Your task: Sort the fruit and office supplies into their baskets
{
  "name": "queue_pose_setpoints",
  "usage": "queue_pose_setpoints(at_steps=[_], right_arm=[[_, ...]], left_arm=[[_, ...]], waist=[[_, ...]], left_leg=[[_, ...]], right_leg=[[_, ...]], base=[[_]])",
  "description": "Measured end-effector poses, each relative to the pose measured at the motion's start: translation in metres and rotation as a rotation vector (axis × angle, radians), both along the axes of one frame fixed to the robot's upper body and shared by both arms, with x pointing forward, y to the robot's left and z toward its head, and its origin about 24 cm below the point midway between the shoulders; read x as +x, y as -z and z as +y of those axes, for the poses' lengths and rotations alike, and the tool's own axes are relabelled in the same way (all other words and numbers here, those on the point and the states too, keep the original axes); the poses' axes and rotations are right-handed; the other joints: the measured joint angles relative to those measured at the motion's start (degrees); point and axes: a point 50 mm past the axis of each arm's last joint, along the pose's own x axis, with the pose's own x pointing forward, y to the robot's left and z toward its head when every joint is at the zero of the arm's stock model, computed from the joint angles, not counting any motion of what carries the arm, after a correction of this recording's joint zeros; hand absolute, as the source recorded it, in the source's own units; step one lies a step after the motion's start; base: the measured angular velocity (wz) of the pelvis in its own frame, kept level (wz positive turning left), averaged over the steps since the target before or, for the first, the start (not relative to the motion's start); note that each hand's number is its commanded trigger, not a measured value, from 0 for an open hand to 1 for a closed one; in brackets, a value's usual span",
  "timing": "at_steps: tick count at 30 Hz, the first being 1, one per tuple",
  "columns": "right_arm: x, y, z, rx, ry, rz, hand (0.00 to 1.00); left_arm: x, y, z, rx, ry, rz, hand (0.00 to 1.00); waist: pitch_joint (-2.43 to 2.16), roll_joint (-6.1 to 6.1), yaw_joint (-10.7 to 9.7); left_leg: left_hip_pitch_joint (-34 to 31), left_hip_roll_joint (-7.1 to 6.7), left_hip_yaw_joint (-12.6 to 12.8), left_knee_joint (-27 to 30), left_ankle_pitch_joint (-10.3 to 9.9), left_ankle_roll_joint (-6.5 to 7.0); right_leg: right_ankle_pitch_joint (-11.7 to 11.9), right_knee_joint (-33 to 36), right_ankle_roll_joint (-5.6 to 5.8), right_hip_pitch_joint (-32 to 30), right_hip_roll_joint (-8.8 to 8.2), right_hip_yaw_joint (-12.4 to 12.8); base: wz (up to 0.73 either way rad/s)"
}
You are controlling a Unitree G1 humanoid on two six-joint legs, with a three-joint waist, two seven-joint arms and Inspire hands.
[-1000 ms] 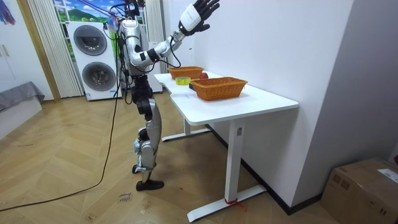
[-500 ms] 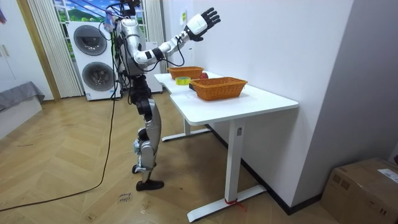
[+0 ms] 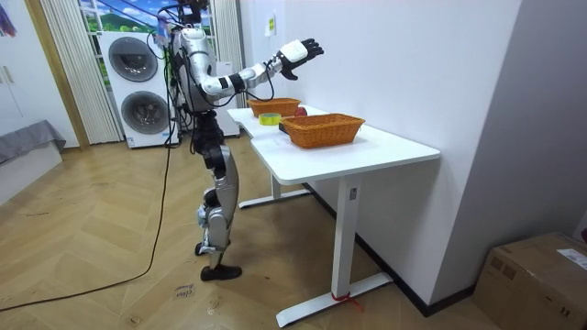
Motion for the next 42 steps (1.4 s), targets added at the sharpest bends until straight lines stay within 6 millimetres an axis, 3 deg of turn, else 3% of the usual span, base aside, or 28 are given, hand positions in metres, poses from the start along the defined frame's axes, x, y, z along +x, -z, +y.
queue_pose_setpoints(at_steps=[2,5,12,20,31,42], right_arm=[[0.002,0.008,0.002,-0.031,-0.012,0.051,0.0],[0.003,0.017,0.009,-0.073,-0.046,0.132,0.0],[0.001,0.031,0.016,-0.107,-0.126,0.264,0.0],[0.002,0.059,0.009,-0.127,-0.171,0.463,0.0],[-0.006,0.084,0.002,-0.126,-0.191,0.619,0.0],[-0.013,0.1,-0.001,-0.142,-0.206,0.721,0.0]], left_arm=[[0.001,0.001,-0.001,-0.006,0.009,0.006,0.0],[-0.001,0.001,-0.001,-0.005,0.005,0.022,0.0],[0.0,0.0,0.0,-0.003,0.058,0.043,0.0],[0.002,0.001,-0.001,-0.018,0.078,0.05,0.0],[0.019,0.0,-0.001,-0.037,0.097,0.015,0.0],[0.018,0.0,-0.002,-0.051,0.099,0.023,0.0]], waist=[[-0.51,0.13,0.3],[-0.67,0.02,0.6],[-0.54,-0.11,0.7],[-0.17,-0.85,0.7],[0.12,-0.28,2.0],[-0.12,-0.01,2.2]], left_leg=[[0.0,-0.01,0.0,0.0,0.0,-0.01],[0.3,-0.02,-0.1,0.1,0.0,-0.04],[1.0,-0.04,0.0,0.1,0.0,-0.03],[0.8,0.0,-0.2,0.1,0.0,-0.03],[0.9,0.01,-0.2,0.1,0.0,-0.03],[0.8,0.01,-0.2,0.3,0.0,-0.03]], right_leg=[[0.0,-0.1,-0.03,0.1,0.01,0.0],[0.0,-0.2,-0.05,0.5,0.0,-0.1],[0.0,-0.2,-0.04,1.4,-0.02,-0.1],[0.1,-0.2,-0.11,1.1,0.05,-0.1],[0.1,-0.3,-0.09,1.1,0.05,-0.1],[0.1,-0.2,-0.09,1.1,0.02,-0.2]], base=[[0.0],[0.0],[0.01],[0.0],[0.0],[0.0]])
